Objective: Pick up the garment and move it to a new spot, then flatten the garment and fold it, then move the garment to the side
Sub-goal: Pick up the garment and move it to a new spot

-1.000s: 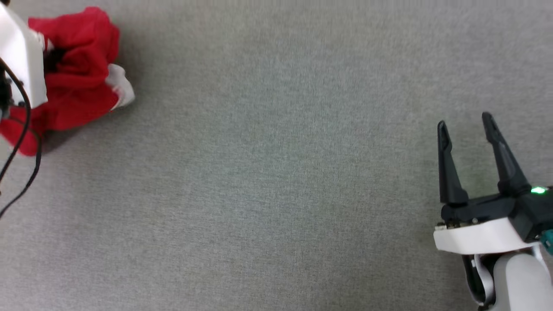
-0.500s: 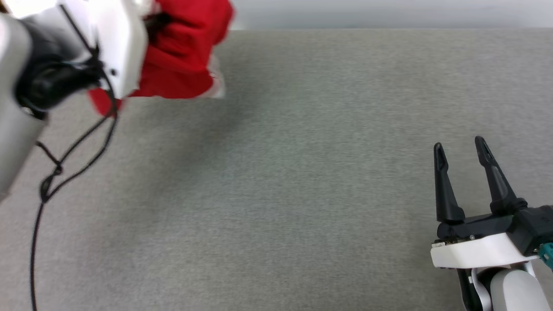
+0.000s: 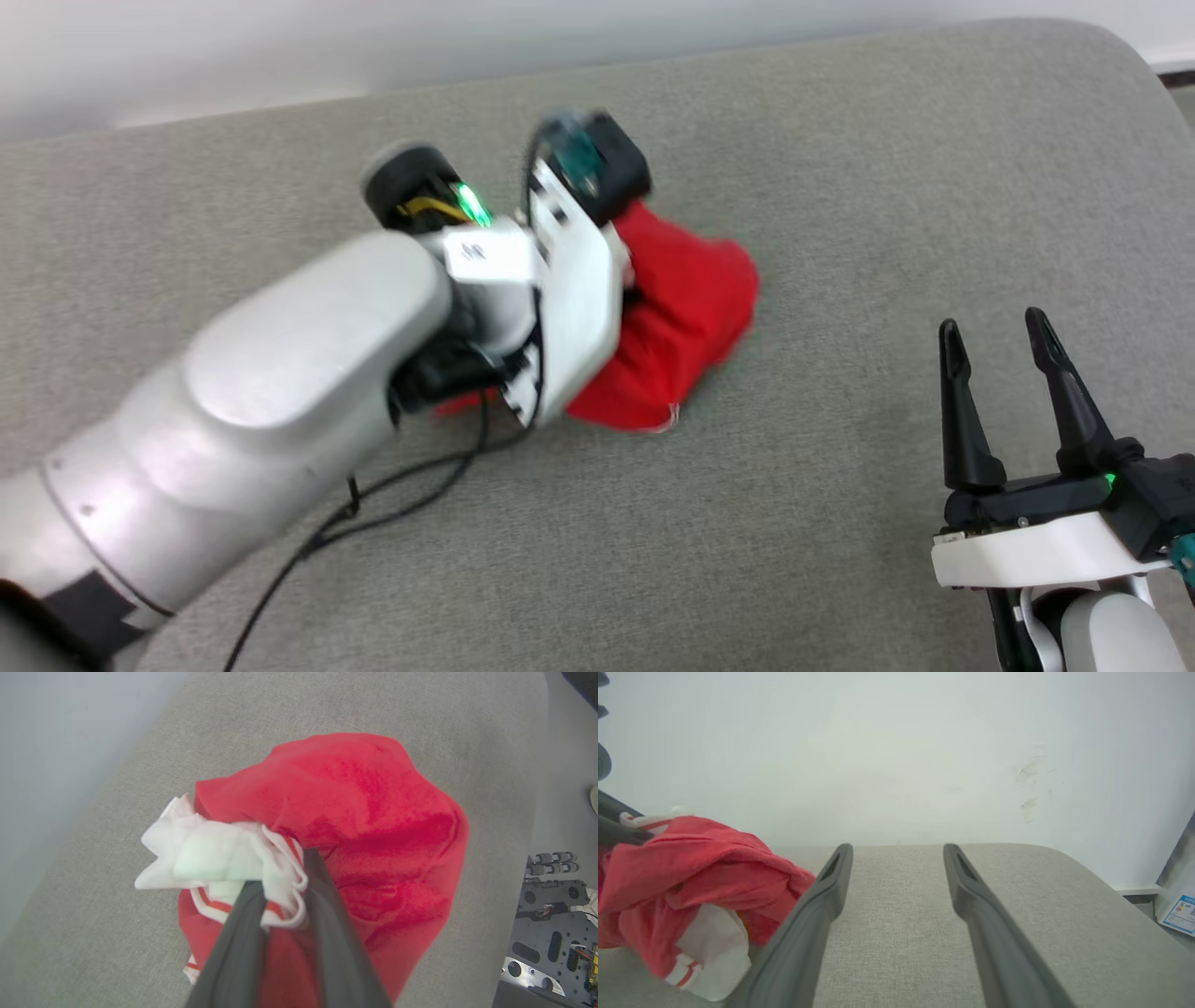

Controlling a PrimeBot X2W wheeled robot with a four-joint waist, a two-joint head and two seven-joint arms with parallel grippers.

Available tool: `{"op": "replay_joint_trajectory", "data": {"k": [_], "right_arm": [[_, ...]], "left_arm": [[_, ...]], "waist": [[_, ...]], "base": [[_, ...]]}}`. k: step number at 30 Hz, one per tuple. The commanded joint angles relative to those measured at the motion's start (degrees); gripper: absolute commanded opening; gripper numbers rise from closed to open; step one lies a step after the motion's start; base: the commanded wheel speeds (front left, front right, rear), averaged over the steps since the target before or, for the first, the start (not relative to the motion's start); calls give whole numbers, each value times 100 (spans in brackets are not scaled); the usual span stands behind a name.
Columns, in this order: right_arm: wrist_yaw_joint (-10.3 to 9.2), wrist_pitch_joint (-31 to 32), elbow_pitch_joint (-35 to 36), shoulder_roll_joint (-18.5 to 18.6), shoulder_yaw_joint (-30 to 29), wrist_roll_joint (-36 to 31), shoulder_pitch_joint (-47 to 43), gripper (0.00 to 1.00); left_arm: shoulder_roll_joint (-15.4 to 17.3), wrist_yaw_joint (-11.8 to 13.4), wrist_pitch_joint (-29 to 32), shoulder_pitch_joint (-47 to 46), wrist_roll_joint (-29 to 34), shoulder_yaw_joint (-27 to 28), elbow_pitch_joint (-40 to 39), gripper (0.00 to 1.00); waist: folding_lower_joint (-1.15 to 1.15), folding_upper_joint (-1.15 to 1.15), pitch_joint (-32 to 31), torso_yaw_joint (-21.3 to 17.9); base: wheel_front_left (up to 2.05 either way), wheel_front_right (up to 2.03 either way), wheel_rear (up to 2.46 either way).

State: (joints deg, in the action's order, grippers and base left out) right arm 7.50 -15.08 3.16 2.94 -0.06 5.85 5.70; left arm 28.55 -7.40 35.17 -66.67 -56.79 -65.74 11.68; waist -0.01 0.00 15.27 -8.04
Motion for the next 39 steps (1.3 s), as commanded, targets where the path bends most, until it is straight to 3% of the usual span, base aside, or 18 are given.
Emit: {"op": "replay_joint_trajectory", "data": {"k": [1,7,15,16,17,23,26,33,39], "right_arm": [[-2,-14,1,-13,-4,39,26,100],[-2,-14,-29,-12,-35,66,67,100],[-2,-14,-75,-12,-104,30,82,100],[-2,-14,-85,-11,-107,14,65,100],[-2,-14,-96,-12,-102,0,45,100],[-2,-14,-179,-12,-123,-30,-139,100],[-2,-14,-209,-11,-138,-65,-246,100],[-2,-14,-246,-12,-185,-89,-489,100],[-2,-14,-235,-11,-225,-97,-655,100]], "left_arm": [[-11,1,-37,86,-12,-36,28,0],[-337,1,-253,570,-87,-673,260,0],[-604,0,-450,1292,192,-768,407,0],[-628,0,-589,1288,244,-770,440,64],[-658,0,-784,1245,278,-766,476,100],[-739,7,-2263,1084,486,-507,771,100],[-750,170,-3021,1176,610,-230,868,100],[-478,1124,-4686,1617,1018,396,993,100],[-145,1998,-5034,2305,1341,1038,851,100]], "waist": [[1,0,72,-78],[1,0,212,-196],[1,0,240,-116],[1,0,213,-89],[1,0,177,-61],[1,0,-155,140],[1,0,-354,241],[1,0,-766,507],[1,0,-992,742]], "base": [[0,0,0],[0,0,0],[0,0,0],[0,0,0],[0,0,0],[0,0,0],[0,0,0],[0,0,0],[0,0,0]]}}
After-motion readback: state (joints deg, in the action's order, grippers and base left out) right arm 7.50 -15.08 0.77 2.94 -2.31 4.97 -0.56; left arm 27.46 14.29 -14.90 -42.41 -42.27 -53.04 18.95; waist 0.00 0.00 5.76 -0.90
